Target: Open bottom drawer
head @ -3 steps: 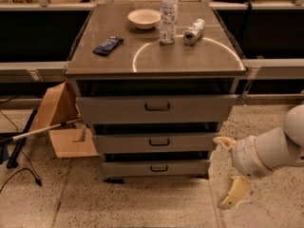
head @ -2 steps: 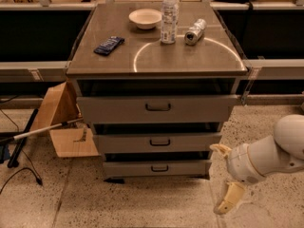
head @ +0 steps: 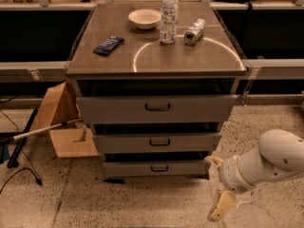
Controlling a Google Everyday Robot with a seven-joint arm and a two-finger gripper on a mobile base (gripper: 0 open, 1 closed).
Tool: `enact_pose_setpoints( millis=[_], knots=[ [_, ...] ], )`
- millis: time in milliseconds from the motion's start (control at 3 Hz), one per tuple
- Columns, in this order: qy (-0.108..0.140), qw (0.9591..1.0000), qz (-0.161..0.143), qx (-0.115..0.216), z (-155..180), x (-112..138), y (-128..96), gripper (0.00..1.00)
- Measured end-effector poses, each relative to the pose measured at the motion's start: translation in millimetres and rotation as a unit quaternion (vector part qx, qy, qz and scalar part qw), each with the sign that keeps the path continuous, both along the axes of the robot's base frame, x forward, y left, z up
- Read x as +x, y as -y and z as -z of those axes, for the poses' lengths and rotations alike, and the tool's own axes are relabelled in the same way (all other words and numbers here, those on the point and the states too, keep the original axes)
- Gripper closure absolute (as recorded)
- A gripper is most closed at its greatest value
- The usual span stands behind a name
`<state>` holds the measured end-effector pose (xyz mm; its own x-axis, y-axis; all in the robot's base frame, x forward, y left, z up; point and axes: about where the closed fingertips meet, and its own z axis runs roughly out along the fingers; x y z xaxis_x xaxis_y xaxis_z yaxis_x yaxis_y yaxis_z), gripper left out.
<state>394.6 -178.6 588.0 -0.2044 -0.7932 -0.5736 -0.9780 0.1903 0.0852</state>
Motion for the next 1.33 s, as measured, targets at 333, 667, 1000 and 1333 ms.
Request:
enact_pose_setpoints(
  millis=[333,667,1000,1333],
  knots=[
    [-0.016,0.9999,0.000,0.003,23,-4,-4,0.00],
    [-0.031,0.9994,-0.014,-0.003,66,-8,-19,0.00],
    [-0.031,0.9994,-0.014,-0.003,66,-8,-19,0.00],
    [-0.025,0.9995,-0.017,0.011,80,-8,-24,0.00]
  ],
)
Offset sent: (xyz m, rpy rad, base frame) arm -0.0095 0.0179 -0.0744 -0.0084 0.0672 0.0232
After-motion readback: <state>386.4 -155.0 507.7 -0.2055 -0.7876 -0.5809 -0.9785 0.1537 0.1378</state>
